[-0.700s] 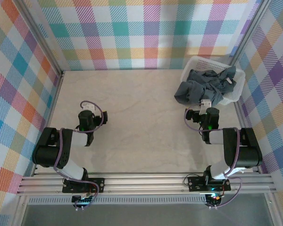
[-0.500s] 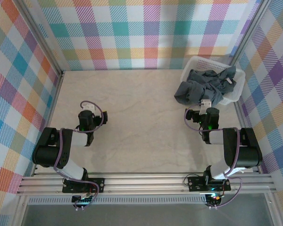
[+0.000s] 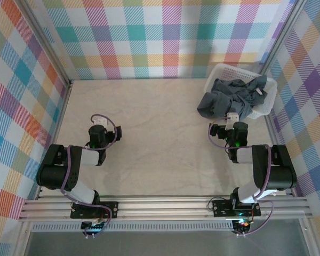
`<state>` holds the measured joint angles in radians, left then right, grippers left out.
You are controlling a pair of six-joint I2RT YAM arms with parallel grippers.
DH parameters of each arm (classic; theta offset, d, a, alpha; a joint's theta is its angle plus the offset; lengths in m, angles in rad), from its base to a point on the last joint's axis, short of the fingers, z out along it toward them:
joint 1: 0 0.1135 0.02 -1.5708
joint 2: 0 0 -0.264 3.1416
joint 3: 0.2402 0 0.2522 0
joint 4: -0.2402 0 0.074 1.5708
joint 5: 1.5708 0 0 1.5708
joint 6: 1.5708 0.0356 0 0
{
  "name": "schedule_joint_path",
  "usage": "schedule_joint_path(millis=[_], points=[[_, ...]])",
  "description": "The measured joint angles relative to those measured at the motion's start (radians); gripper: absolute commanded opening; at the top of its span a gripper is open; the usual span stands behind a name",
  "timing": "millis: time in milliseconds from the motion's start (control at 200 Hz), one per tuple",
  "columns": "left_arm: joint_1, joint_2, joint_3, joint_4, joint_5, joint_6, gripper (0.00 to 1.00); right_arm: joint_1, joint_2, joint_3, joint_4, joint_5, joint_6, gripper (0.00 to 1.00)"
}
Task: Fold the inside-out t-shirt
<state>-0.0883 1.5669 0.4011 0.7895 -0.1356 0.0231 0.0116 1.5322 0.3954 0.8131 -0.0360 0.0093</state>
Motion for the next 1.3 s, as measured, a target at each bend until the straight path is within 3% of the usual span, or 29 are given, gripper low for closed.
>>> schedule_joint_path(millis=[170,280,380,485,635,820,875,935,1025,1145,1300], points=[[-0.016,-0.093,-0.031,-0.029,0.000,0.015,1.00,0.000,-0.174,0.005,-0.171,0.024,0.028,1.00],[-0.070,-0.334,-0.040,-0.154,-0.040,0.019,1.00,-0.003,-0.399,0.083,-0.393,0.048,0.125,1.00],[-0.145,-0.546,0.016,-0.276,-0.058,-0.006,1.00,-0.011,-0.435,0.314,-0.631,0.050,0.231,1.00],[-0.221,-0.632,0.151,-0.395,-0.051,-0.064,1.00,-0.044,-0.269,0.682,-0.855,0.024,0.320,1.00],[-0.342,-0.596,0.326,-0.524,0.020,-0.117,1.00,-0.139,0.062,1.099,-1.054,-0.002,0.401,1.00],[-0.410,-0.515,0.363,-0.642,0.124,-0.134,1.00,-0.201,0.565,1.579,-1.310,0.042,0.400,1.00],[-0.413,-0.487,0.363,-0.676,0.136,-0.132,1.00,-0.204,0.727,1.747,-1.405,0.034,0.390,0.92],[-0.413,-0.460,0.364,-0.709,0.142,-0.131,1.00,-0.203,0.897,1.925,-1.506,0.008,0.369,0.66],[-0.414,-0.435,0.365,-0.743,0.150,-0.127,1.00,-0.197,1.093,2.136,-1.639,-0.040,0.346,0.00],[-0.414,-0.429,0.372,-0.767,0.155,-0.127,1.00,-0.188,1.149,2.191,-1.732,-0.056,0.315,0.00],[-0.414,-0.447,0.382,-0.781,0.165,-0.133,1.00,-0.150,0.960,2.096,-1.748,-0.054,0.266,0.00]])
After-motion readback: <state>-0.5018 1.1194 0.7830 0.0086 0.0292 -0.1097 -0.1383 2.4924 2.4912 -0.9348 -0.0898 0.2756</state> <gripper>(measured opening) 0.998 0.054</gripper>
